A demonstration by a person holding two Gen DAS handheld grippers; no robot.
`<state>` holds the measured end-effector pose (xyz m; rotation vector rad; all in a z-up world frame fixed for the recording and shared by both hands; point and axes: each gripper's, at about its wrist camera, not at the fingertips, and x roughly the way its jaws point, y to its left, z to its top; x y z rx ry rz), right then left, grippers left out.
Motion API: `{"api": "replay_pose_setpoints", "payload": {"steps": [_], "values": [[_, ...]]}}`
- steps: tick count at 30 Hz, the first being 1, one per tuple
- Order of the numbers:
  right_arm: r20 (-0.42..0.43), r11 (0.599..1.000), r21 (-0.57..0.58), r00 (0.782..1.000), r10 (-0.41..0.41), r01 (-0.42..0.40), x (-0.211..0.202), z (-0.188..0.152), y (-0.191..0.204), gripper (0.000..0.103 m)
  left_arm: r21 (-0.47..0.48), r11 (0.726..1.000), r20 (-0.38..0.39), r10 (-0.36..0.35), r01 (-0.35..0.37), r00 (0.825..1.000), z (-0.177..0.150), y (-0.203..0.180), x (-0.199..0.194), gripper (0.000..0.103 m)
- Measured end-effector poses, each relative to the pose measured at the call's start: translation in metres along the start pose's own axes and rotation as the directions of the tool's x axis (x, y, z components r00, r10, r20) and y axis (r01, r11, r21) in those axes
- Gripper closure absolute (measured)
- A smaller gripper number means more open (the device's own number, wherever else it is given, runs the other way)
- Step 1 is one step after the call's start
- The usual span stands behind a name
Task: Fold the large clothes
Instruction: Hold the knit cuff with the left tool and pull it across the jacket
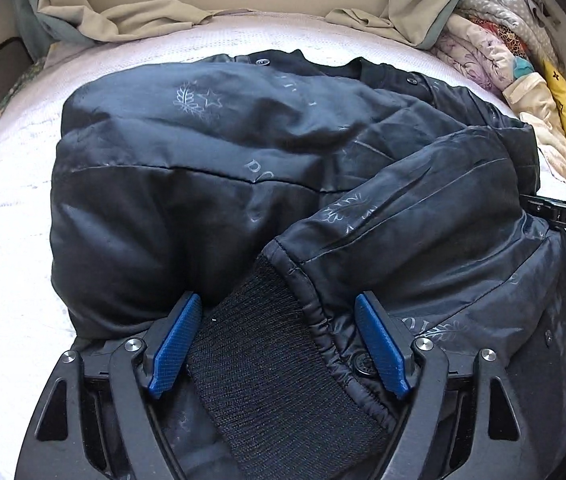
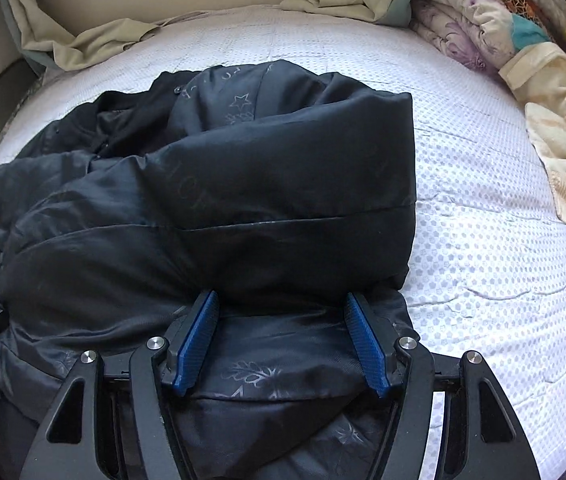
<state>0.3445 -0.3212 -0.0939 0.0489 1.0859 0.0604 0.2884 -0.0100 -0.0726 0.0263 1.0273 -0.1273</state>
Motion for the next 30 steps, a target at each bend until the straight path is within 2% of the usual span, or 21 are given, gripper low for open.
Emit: {"api": "replay_pose_setpoints", "payload": {"steps": [8, 12, 14, 18, 21, 25, 30], "values": [[0.039, 1.0, 0.031, 0.999, 0.001, -0.002, 0.006, 0.0, 0.0, 0.04, 0.013, 1.0, 0.028, 0.017, -0.017, 0.999, -0.005, -0.003, 0.002, 0.018], [0.025, 0.998, 0.061, 0.999, 0.02, -0.022, -0.005, 0.003, -0.002, 0.038, 0.013, 1.0, 0.034, 0.026, -0.026, 0.999, -0.006, -0.004, 0.0, 0.018], [0.032, 0.997, 0.072, 0.999, -0.001, -0.001, -0.018, 0.007, -0.002, 0.038, 0.012, 1.0, 0.034, 0.026, -0.026, 0.999, -0.006, -0.004, -0.001, 0.018], [0.169, 0.996, 0.071, 0.983, -0.07, 0.059, -0.061, 0.01, 0.007, 0.038, 0.011, 0.999, 0.032, 0.033, -0.033, 0.999, -0.005, -0.005, -0.001, 0.017], [0.209, 0.998, 0.067, 0.978, -0.007, -0.007, -0.075, 0.008, 0.015, 0.038, 0.011, 0.999, 0.033, 0.037, -0.038, 0.999, -0.005, -0.006, -0.001, 0.017], [0.157, 0.995, 0.058, 0.985, 0.075, -0.085, -0.063, 0.005, 0.022, 0.038, 0.009, 0.999, 0.033, 0.038, -0.039, 0.999, -0.006, -0.006, -0.001, 0.017], [0.077, 0.998, 0.054, 0.997, 0.012, -0.016, -0.026, 0.002, 0.013, 0.038, -0.001, 0.999, 0.03, 0.032, -0.032, 0.999, -0.006, -0.003, -0.001, 0.014]]}}
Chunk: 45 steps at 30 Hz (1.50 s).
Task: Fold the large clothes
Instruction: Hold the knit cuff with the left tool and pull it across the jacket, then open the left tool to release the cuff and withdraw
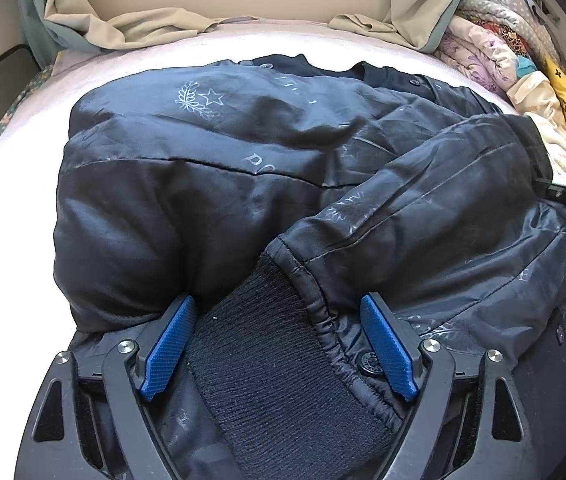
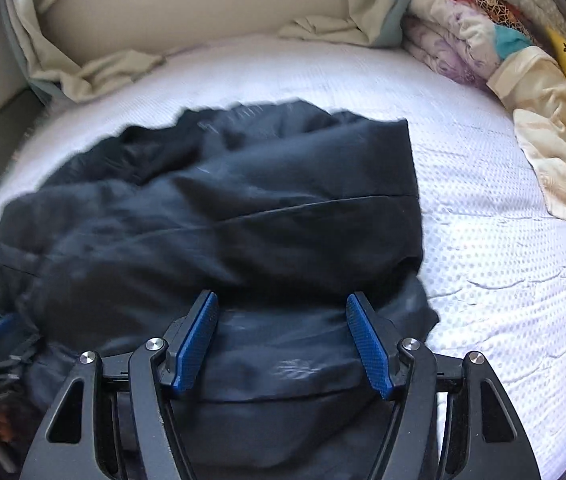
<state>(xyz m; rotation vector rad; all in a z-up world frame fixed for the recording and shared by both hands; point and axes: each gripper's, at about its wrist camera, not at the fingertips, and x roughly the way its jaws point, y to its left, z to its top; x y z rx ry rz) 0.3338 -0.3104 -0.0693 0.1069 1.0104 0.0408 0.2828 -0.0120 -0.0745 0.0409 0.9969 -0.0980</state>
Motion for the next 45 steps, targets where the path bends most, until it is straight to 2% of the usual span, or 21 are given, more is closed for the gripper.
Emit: {"api": "replay_pose_setpoints", "payload": {"steps": [4, 8, 13, 19, 23, 27, 30, 35, 39, 45], "values": [[-0.021, 0.999, 0.026, 0.999, 0.027, -0.027, 0.013, -0.007, -0.015, 0.037, -0.015, 1.0, -0.005, -0.011, 0.011, 1.0, 0.001, 0.003, 0.0, 0.012], [-0.021, 1.0, -0.012, 1.0, -0.014, 0.014, 0.021, -0.009, -0.009, 0.037, -0.024, 1.0, -0.02, -0.015, 0.015, 1.0, 0.003, 0.002, -0.005, 0.011], [-0.024, 1.0, 0.003, 1.0, -0.001, 0.002, 0.021, -0.008, -0.011, 0.037, -0.063, 0.997, -0.034, -0.05, 0.048, 0.998, 0.008, 0.009, -0.02, 0.015], [-0.054, 1.0, 0.028, 0.998, 0.012, -0.01, 0.002, 0.004, -0.01, 0.036, -0.13, 0.99, 0.055, -0.045, 0.052, 0.997, 0.022, 0.037, -0.049, 0.015], [-0.022, 0.991, 0.105, 0.996, 0.086, -0.083, -0.025, 0.012, -0.02, 0.036, -0.216, 0.976, 0.093, -0.007, 0.027, 0.996, 0.031, 0.068, -0.06, 0.015], [0.001, 0.972, 0.199, 0.992, 0.124, -0.122, -0.042, 0.013, -0.045, 0.036, -0.284, 0.959, 0.051, 0.02, -0.005, 0.998, 0.028, 0.092, -0.05, 0.016], [-0.008, 0.969, 0.224, 0.994, 0.112, -0.107, -0.047, 0.008, -0.058, 0.036, -0.299, 0.953, -0.011, 0.052, -0.053, 0.999, 0.023, 0.098, -0.036, 0.017], [-0.041, 0.954, 0.273, 0.989, 0.143, -0.126, -0.047, -0.005, -0.075, 0.036, -0.303, 0.951, -0.054, 0.047, -0.061, 0.997, 0.016, 0.103, -0.023, 0.015], [-0.076, 0.961, 0.249, 0.986, 0.145, -0.122, -0.045, -0.015, -0.075, 0.036, -0.3, 0.952, -0.096, 0.038, -0.065, 0.995, 0.011, 0.103, 0.0, 0.014], [-0.156, 0.973, 0.211, 0.979, 0.128, -0.094, -0.026, -0.04, -0.073, 0.033, -0.271, 0.957, -0.098, 0.078, -0.102, 0.992, 0.01, 0.097, 0.005, 0.012]]}}
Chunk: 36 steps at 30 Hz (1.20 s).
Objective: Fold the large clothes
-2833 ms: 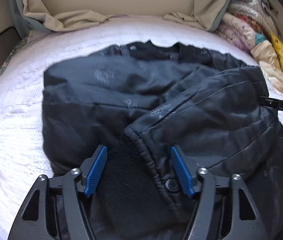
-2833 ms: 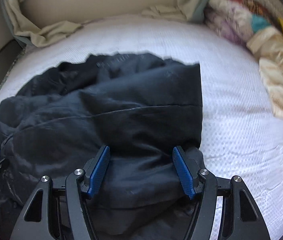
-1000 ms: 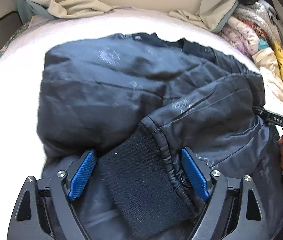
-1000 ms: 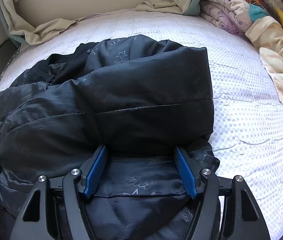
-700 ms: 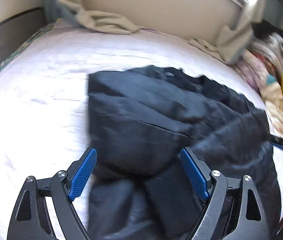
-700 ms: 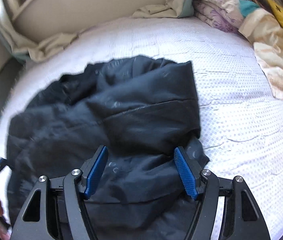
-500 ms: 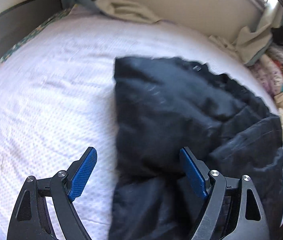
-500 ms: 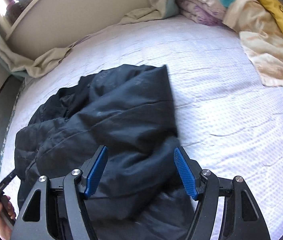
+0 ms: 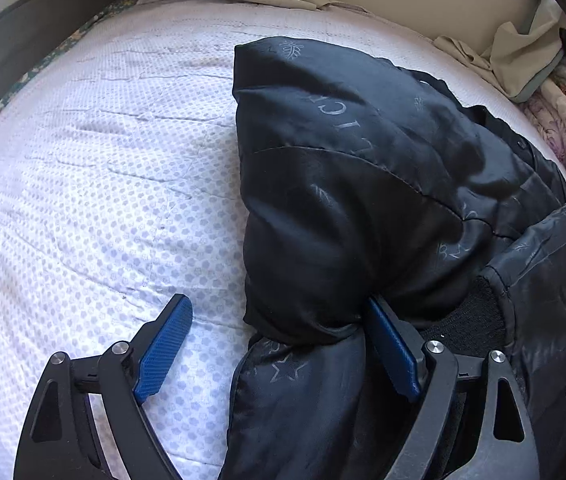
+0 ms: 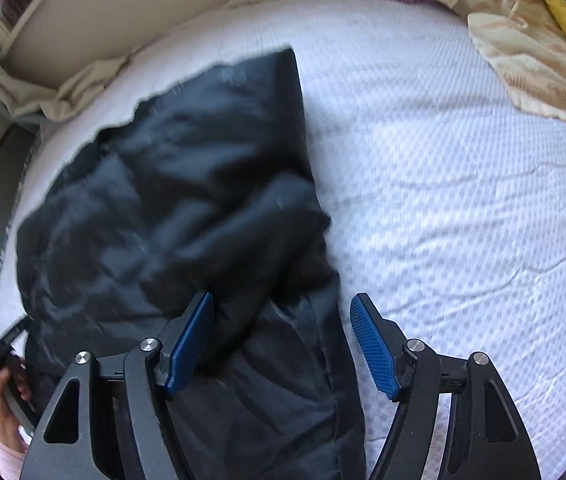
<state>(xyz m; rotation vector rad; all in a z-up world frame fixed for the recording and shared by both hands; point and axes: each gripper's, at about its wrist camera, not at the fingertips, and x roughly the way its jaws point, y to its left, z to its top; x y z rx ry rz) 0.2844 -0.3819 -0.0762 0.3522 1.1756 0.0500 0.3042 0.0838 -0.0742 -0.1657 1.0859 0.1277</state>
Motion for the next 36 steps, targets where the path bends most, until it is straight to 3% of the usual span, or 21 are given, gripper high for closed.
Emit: {"api": "replay_pose_setpoints", "payload": {"steps": [5, 9, 17, 22, 25, 27, 29, 30, 32, 36], "values": [[0.045, 0.997, -0.07, 0.999, -0.01, 0.013, 0.015, -0.011, 0.0, 0.029, -0.02, 1.0, 0.005, -0.009, 0.009, 1.0, -0.002, 0.0, -0.006, 0.012], [0.142, 0.977, -0.173, 0.985, -0.1, 0.124, 0.024, -0.027, 0.018, 0.023, -0.019, 1.0, 0.022, -0.004, 0.004, 1.0, -0.005, -0.001, -0.018, 0.014], [0.198, 0.97, -0.175, 0.972, -0.13, 0.166, 0.03, -0.029, 0.025, 0.017, 0.042, 0.998, 0.095, -0.058, 0.054, 0.994, -0.019, -0.01, -0.074, 0.014], [0.197, 0.973, -0.166, 0.972, -0.126, 0.16, 0.028, -0.028, 0.025, 0.014, 0.013, 0.994, 0.064, -0.107, 0.106, 0.992, -0.043, 0.009, -0.108, 0.013], [0.163, 0.98, -0.148, 0.981, -0.106, 0.13, 0.026, -0.022, 0.024, 0.012, 0.003, 0.992, 0.072, -0.122, 0.122, 0.99, -0.064, 0.026, -0.137, 0.013], [0.084, 0.989, -0.113, 0.993, -0.083, 0.093, 0.017, -0.014, 0.021, 0.012, 0.005, 0.988, 0.073, -0.151, 0.151, 0.986, -0.078, 0.036, -0.153, 0.013], [0.05, 0.998, -0.055, 0.999, -0.001, 0.004, 0.003, -0.006, 0.014, 0.012, -0.012, 0.979, 0.062, -0.204, 0.205, 0.977, -0.094, 0.049, -0.165, 0.013], [0.047, 0.996, -0.011, 0.995, 0.092, -0.091, -0.013, -0.006, 0.008, 0.012, -0.023, 0.974, 0.054, -0.225, 0.227, 0.973, -0.1, 0.052, -0.167, 0.013], [0.018, 0.982, 0.028, 0.982, 0.186, -0.186, -0.035, -0.009, 0.003, 0.012, -0.054, 0.96, 0.019, -0.275, 0.276, 0.961, -0.115, 0.06, -0.167, 0.013], [-0.03, 0.957, 0.045, 0.957, 0.29, -0.288, -0.073, -0.03, -0.003, 0.012, -0.125, 0.932, -0.072, -0.35, 0.34, 0.934, -0.141, 0.072, -0.153, 0.015]]}}
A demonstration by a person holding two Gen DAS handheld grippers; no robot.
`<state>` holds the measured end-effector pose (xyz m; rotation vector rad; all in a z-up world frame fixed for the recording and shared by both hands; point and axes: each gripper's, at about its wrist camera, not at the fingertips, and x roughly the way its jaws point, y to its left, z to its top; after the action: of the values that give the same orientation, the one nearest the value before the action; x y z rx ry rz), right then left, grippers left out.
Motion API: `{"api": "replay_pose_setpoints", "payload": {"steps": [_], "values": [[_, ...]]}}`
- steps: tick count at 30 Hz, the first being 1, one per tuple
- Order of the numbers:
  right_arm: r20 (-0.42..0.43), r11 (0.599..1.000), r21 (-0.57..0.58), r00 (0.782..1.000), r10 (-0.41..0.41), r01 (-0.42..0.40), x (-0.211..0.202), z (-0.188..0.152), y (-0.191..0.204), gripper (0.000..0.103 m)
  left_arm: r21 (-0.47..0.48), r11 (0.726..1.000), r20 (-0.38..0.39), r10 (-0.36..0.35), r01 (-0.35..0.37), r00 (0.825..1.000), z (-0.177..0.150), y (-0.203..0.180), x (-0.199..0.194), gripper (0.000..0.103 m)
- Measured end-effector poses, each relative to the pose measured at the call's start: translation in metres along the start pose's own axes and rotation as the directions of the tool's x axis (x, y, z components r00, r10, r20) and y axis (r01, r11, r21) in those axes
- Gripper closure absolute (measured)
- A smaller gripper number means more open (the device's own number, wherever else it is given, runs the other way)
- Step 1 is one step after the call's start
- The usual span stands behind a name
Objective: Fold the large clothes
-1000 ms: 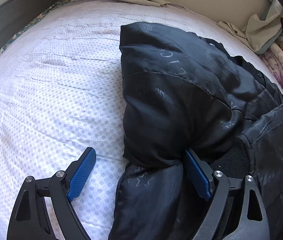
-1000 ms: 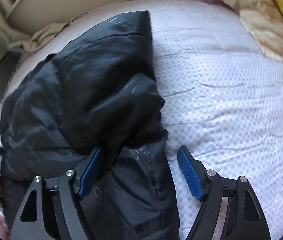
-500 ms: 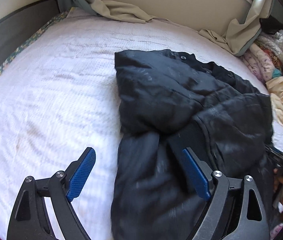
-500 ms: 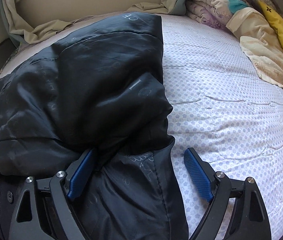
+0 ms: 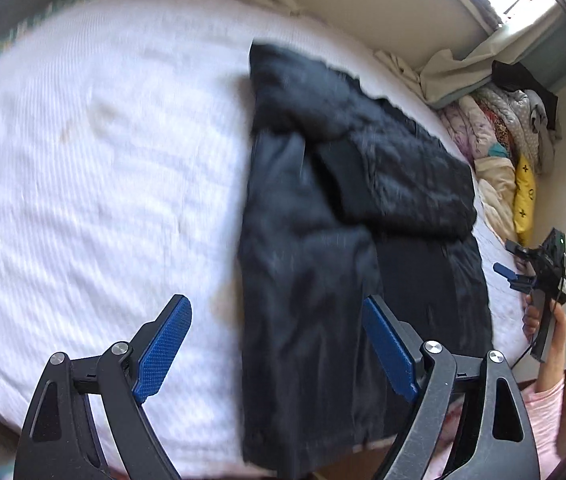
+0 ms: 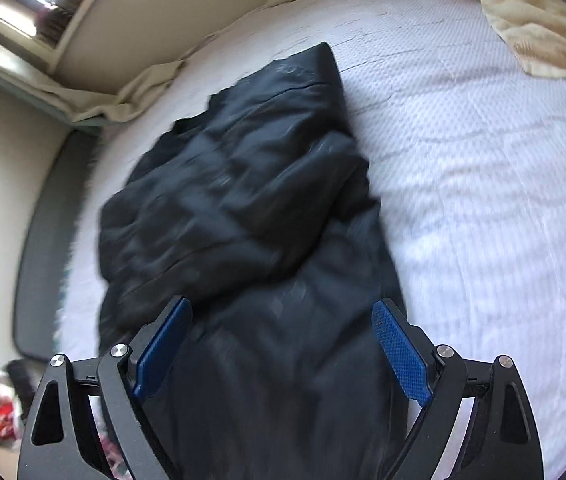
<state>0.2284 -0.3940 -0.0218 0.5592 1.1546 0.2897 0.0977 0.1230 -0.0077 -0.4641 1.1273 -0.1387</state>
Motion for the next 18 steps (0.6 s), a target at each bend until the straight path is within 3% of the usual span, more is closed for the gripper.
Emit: {"api": "replay_pose_setpoints", "payload": {"steps": [3, 6, 13, 18], "values": [[-0.041, 1.0, 0.013, 0.999, 0.014, -0.014, -0.019, -0.029, -0.005, 0.012, -0.043, 0.998, -0.062, -0.053, 0.051, 0.997, -0.014, 0.009, 0.01, 0.015], [-0.064, 0.999, 0.023, 0.998, -0.027, 0.028, -0.032, -0.064, -0.017, 0.013, -0.048, 0.997, -0.097, -0.067, 0.062, 0.993, -0.027, 0.011, 0.017, 0.017], [-0.072, 0.989, 0.148, 0.997, -0.009, 0.02, -0.044, -0.125, -0.063, 0.037, -0.124, 0.983, -0.166, -0.152, 0.132, 0.974, -0.037, 0.016, 0.038, 0.024], [-0.113, 0.976, 0.215, 0.992, 0.05, -0.024, -0.027, -0.142, -0.077, 0.042, -0.132, 0.975, -0.211, -0.205, 0.18, 0.956, -0.041, 0.01, 0.05, 0.024]]}}
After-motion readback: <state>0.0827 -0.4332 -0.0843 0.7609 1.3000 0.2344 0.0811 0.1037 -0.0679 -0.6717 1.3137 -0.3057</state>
